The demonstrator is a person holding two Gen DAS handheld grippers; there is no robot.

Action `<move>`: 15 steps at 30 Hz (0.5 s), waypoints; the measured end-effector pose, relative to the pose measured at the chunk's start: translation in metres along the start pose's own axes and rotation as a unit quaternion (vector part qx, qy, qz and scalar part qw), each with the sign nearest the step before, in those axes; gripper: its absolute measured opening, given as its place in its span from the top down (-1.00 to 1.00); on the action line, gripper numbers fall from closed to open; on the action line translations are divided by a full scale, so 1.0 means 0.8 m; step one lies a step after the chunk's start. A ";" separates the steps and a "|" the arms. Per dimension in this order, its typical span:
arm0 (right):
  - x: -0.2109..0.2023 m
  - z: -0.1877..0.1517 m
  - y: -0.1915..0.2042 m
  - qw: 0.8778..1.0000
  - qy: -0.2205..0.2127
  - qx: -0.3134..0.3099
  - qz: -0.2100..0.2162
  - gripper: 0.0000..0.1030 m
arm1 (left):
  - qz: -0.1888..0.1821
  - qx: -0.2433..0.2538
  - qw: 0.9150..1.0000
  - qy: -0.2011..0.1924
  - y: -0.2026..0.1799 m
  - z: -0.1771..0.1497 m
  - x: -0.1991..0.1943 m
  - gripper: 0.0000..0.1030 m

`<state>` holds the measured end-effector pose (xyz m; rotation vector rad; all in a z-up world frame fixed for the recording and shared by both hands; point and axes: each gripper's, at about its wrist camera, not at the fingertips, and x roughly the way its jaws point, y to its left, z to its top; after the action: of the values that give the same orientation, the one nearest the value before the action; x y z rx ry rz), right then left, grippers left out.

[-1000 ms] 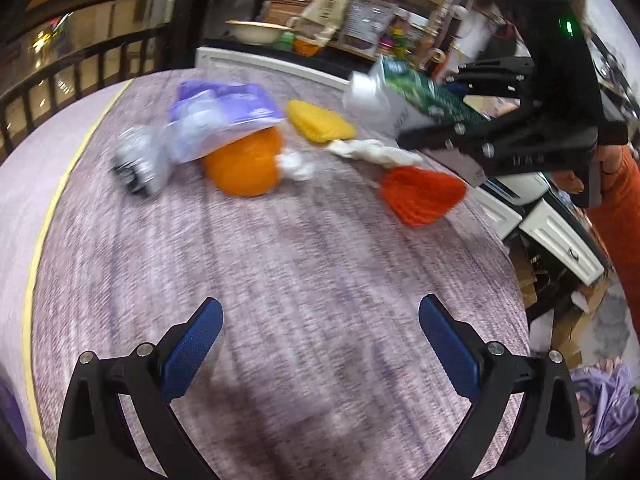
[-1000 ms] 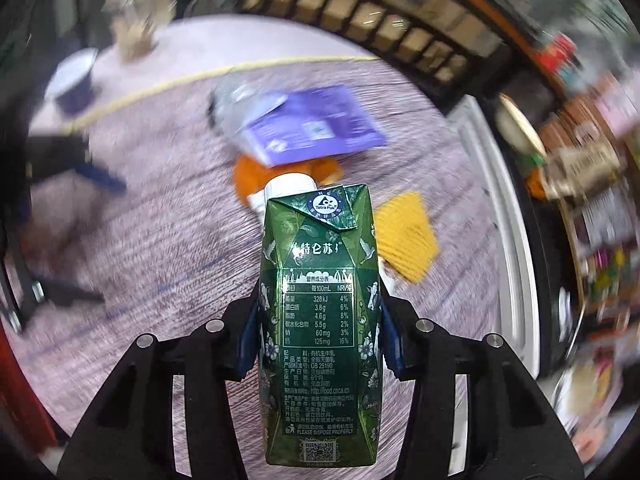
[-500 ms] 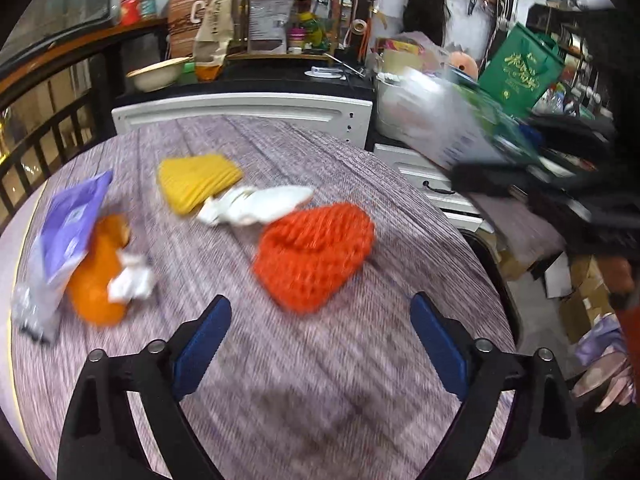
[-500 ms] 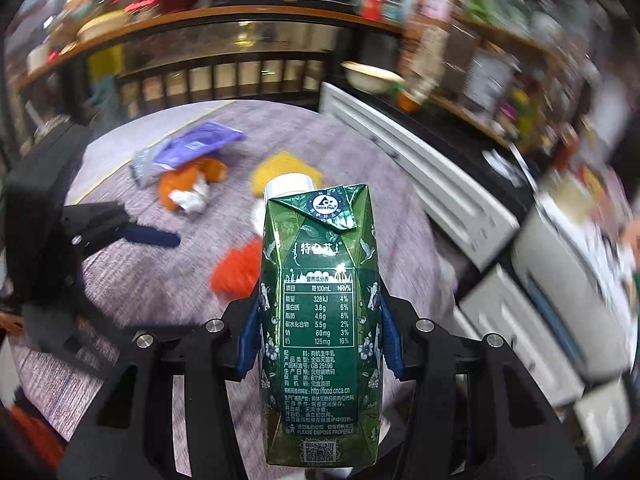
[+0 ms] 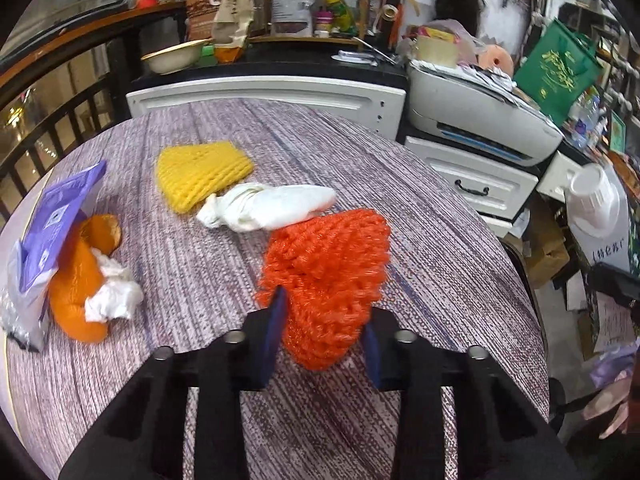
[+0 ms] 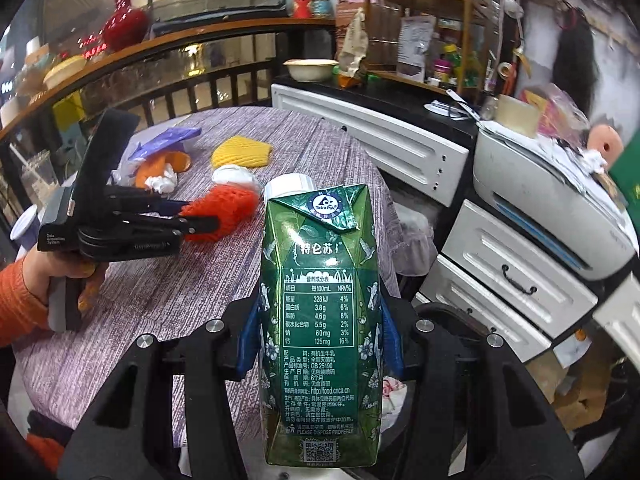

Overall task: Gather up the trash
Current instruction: 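Carry the green carton with the right gripper over the bin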

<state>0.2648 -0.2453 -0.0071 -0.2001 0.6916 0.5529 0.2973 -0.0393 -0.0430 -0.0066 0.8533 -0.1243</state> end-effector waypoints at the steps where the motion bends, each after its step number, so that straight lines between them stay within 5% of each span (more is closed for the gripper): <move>1: -0.001 -0.003 -0.001 1.000 -0.003 0.007 0.001 0.04 | -0.001 -0.005 1.000 -0.002 0.002 -0.001 -0.003 0.49; 15: -0.009 -0.054 -0.016 0.995 -0.033 0.098 -0.012 0.04 | -0.053 -0.028 0.996 -0.060 -0.029 -0.028 -0.081 0.56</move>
<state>0.2434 -0.2743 -0.0351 -0.0074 0.6741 0.4640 0.2359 -0.0541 -0.0079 -0.1117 0.7355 -0.1965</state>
